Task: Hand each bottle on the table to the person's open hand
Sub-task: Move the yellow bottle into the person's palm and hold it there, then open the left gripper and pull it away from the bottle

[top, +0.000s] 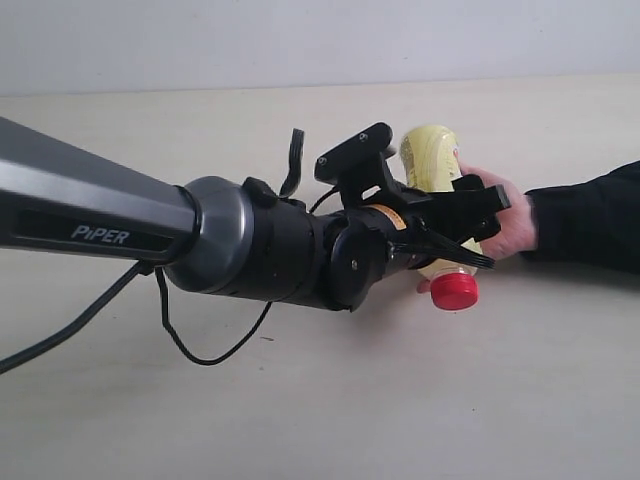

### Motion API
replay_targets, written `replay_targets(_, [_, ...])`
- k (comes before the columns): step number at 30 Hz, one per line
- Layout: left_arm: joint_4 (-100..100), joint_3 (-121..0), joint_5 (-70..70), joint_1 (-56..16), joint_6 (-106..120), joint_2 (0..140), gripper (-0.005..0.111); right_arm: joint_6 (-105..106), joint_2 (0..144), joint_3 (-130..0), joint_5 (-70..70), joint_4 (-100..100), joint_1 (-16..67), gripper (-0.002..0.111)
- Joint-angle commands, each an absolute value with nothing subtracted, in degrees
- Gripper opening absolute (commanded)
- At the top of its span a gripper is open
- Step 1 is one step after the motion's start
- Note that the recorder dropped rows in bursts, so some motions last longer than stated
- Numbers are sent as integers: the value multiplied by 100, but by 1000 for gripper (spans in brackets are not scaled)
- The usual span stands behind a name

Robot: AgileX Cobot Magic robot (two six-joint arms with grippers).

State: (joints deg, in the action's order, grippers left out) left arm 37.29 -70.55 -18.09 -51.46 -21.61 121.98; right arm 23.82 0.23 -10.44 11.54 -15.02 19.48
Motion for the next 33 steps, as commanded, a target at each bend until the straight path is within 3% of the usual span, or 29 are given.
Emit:
replay_targets(1, [3656,-7062,-1796,-5130,-2152,12168,84,2379,0,-1031,1108,-1499,1931,0])
replay_targets(29, [3208,-7062,-942,-4601,-1408,11031,84,2379,0,-1031,1108,-1499,1931,0])
replay_targets(33, [3169,-7062,-745,-4430,-1015,10671,74,2379,0,-1031,1108,-1499,1931,0])
